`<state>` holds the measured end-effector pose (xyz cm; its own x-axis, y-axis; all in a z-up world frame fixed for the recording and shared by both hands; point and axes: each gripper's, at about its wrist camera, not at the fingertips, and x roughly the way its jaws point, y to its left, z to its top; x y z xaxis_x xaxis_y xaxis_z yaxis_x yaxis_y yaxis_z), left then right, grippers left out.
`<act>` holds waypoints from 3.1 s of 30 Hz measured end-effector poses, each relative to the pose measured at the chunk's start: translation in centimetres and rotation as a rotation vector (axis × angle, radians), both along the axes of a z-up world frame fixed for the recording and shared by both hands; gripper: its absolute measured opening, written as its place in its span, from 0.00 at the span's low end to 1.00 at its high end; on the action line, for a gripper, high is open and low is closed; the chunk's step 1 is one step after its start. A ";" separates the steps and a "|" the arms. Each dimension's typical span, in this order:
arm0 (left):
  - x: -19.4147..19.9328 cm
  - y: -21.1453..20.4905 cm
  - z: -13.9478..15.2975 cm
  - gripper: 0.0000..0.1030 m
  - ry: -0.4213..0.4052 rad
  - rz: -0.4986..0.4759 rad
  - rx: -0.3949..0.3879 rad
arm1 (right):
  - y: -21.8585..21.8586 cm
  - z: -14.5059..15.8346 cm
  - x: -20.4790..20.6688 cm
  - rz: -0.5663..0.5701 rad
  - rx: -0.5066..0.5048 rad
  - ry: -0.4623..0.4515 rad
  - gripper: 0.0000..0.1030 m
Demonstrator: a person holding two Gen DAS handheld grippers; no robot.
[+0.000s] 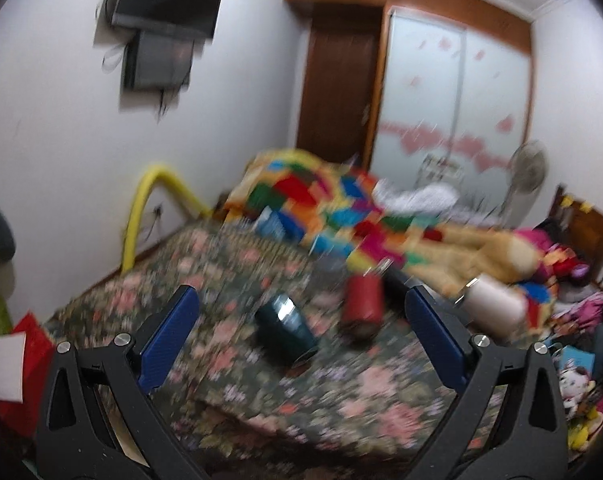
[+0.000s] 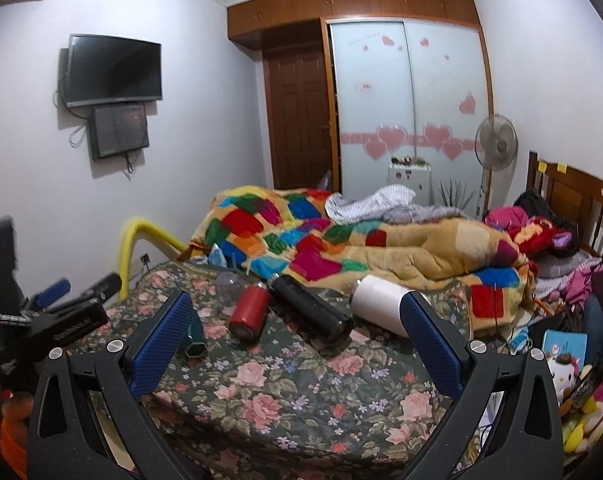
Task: Flip cup upright
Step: 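Reach the left tool to the teal mug lying on its side and grasp it, then lift the teal mug with the left tool and turn it toward the right tool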
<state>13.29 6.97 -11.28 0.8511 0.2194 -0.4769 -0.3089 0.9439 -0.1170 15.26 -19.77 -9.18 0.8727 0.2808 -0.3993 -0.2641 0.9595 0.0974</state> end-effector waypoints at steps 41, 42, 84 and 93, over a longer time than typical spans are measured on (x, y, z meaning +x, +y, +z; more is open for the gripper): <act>17.7 4.3 -17.8 0.71 0.464 0.083 -0.147 | -0.9 -6.6 8.6 -0.070 -0.016 0.245 1.00; 17.4 4.2 -17.7 0.70 0.464 0.080 -0.143 | -0.9 -6.5 8.5 -0.068 -0.017 0.242 1.00; 12.1 -19.4 -12.0 0.70 0.405 -0.501 -0.027 | -6.3 -7.1 4.2 -0.132 -0.017 0.235 1.00; 13.8 -20.4 -16.6 0.70 0.512 -0.481 -0.030 | -7.1 -8.7 5.0 -0.141 -0.016 0.296 1.00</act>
<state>27.11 -13.44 -27.92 0.5171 -0.1447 -0.8436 0.1192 0.9882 -0.0964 20.29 -26.91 -17.87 0.7480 0.1567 -0.6449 -0.0905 0.9867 0.1348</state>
